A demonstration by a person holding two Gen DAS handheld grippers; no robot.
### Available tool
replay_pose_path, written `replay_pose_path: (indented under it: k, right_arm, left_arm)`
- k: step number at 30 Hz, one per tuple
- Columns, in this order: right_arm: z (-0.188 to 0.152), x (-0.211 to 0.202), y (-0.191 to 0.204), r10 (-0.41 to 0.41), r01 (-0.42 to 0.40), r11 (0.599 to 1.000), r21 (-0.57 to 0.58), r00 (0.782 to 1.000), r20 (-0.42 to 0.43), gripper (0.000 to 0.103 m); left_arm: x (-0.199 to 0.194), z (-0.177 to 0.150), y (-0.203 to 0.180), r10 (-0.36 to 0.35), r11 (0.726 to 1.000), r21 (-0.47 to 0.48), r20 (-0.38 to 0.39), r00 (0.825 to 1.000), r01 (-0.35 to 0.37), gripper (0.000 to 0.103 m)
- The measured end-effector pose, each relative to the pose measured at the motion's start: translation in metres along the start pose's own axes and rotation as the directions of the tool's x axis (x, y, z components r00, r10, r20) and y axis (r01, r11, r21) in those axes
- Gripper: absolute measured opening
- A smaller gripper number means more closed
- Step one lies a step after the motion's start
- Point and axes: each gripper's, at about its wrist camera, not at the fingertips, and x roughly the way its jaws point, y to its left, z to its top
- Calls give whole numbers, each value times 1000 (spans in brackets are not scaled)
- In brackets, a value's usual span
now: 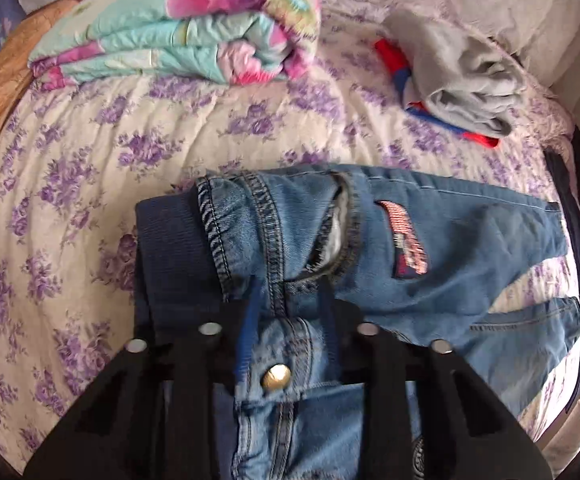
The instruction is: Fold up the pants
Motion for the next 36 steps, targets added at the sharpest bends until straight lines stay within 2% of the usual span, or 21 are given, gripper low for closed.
replay_pose_path:
  k: [1,5,7,8,9,10,12,14,16,19,20,22,23,24,26,27,28,29,31,33,36]
  right_arm:
    - [7,12,-2,-1,2,1000,17,1000,-16,92]
    - [31,55,-7,-20,24,998,56,997,-78,92]
    - [37,77,-10,3,7,996,90,994,-112,85]
    - [38,84,-11,7,4,995,100,994,-109,58]
    - [39,86,-9,-22,30,995,92,996,-83,19]
    - [40,83,-6,-28,32,997,75,998,-55,13]
    - [37,68,-4,-21,21,998,63,1000,-1,12]
    - [31,51,-3,-40,39,999,37,998,37,12]
    - [21,43,-10,-61,60,997,44,998,32,12]
    - [17,70,-26,-102,104,993,52,994,-39,18]
    - [17,76,-28,-85,86,995,50,996,-30,21]
    - [21,74,-23,-88,90,996,22,995,-46,34]
    - [22,73,-20,-78,80,997,21,995,-67,54]
    - [21,68,-16,-75,77,997,14,994,-81,66]
    - [11,52,-6,-152,150,988,-35,986,-65,67]
    - [2,41,-2,-186,184,981,-62,982,-39,67]
    - [-7,29,3,-195,193,977,-86,981,-10,69]
    - [-18,16,6,-179,180,978,-103,984,14,73]
    - [-42,-6,11,-127,130,983,-128,991,36,75]
    - [-65,-24,10,-102,107,984,-145,994,44,75]
    - [-92,-44,11,-136,145,976,-160,989,64,75]
  left_arm:
    - [14,3,6,17,1000,-22,-24,1000,-18,8]
    - [27,6,17,-40,997,-66,-32,999,38,8]
    - [27,5,16,-34,998,-59,-30,999,32,8]
    - [27,5,16,-30,998,-55,-29,999,29,8]
    - [27,5,17,-28,998,-54,-27,999,26,8]
    - [26,5,16,-26,998,-54,-24,999,24,8]
    - [25,4,13,-12,999,-43,-6,1000,12,8]
    - [23,1,9,14,1000,-16,19,1000,-14,8]
    - [24,-2,6,29,1000,6,41,999,-30,8]
    - [27,1,5,37,999,-3,42,998,-37,8]
    - [26,2,4,43,999,3,38,998,-44,8]
    - [23,2,2,49,998,34,33,998,-50,8]
    - [20,2,2,44,997,61,21,999,-45,9]
    - [14,2,3,32,996,78,4,999,-32,13]
    - [-5,5,12,-50,995,82,0,999,50,32]
    - [-19,9,16,-50,994,94,30,998,47,44]
    - [-31,13,18,-22,993,115,80,997,12,73]
    - [-43,18,20,4,989,146,133,991,-23,92]
    - [-54,33,24,7,974,221,173,985,-46,93]
    - [-49,54,30,-19,965,263,138,990,-18,94]
    - [-18,83,46,-38,968,250,51,998,24,94]
